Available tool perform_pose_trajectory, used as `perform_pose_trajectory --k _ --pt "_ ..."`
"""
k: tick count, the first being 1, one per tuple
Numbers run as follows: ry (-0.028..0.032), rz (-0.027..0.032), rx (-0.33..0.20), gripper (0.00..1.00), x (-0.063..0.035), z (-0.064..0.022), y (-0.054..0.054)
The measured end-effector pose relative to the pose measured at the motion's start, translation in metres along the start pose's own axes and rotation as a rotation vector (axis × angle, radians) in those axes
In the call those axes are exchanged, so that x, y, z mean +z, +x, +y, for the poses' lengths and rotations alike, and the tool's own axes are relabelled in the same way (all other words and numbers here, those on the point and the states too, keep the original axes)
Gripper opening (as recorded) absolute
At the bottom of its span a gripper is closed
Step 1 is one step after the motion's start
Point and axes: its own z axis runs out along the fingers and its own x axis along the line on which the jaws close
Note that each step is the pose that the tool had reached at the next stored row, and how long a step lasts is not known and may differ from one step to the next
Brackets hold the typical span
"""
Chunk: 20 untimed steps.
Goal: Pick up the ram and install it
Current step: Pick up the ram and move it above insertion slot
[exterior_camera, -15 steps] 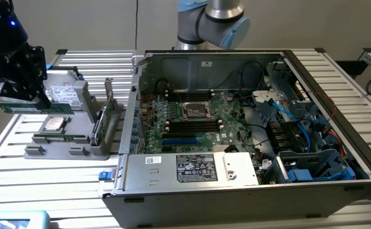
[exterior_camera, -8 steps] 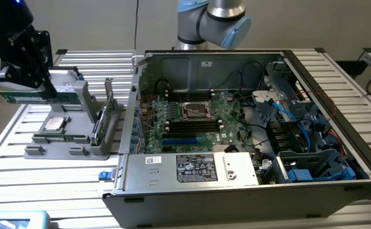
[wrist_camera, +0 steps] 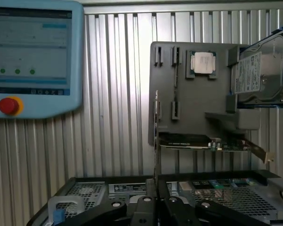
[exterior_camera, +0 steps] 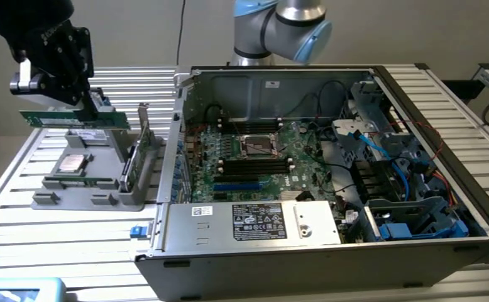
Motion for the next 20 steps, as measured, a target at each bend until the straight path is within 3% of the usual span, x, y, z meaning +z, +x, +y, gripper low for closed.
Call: perform_pose_trajectory --k 20 --pt "-0.0015 -0.0038 -0.028 0.13 0.0005 -0.0901 -0.005"
